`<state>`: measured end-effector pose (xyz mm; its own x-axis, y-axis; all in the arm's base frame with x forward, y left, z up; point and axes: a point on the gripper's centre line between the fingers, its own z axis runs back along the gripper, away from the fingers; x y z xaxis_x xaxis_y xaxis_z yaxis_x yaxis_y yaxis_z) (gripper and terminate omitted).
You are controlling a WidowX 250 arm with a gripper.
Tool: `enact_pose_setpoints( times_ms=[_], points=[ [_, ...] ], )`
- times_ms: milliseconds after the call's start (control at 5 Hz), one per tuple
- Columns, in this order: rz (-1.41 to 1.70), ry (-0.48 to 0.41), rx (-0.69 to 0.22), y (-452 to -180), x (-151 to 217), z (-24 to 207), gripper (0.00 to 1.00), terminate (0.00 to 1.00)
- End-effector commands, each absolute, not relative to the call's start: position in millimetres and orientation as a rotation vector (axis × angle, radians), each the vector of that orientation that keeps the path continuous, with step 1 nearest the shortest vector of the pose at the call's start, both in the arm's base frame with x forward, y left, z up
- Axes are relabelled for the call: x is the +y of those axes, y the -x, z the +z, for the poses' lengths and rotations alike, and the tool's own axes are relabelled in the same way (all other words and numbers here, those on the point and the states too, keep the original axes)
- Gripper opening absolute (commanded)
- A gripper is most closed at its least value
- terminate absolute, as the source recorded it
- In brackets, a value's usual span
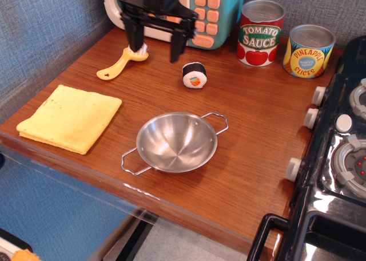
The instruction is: Move brush to the right under cans
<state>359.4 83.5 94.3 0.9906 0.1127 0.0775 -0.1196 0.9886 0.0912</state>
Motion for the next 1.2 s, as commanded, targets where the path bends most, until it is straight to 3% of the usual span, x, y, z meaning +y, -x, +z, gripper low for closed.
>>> enact_pose_setpoints(
  times_ms=[0,400,800,1000],
  points=[
    [0.023,-0.086,-0.110,-382.1,142.6,79.2,1.00,0.00],
    [-0.017,-0.003,-0.083,-403.8,167.4,43.0,1.00,0.00],
    [-0.079,-0.021,-0.008,-408.8,176.4,22.2,1.00,0.00],
    [-0.086,-0.019,0.027,-405.1,171.8,10.5,0.00,0.00]
  ],
)
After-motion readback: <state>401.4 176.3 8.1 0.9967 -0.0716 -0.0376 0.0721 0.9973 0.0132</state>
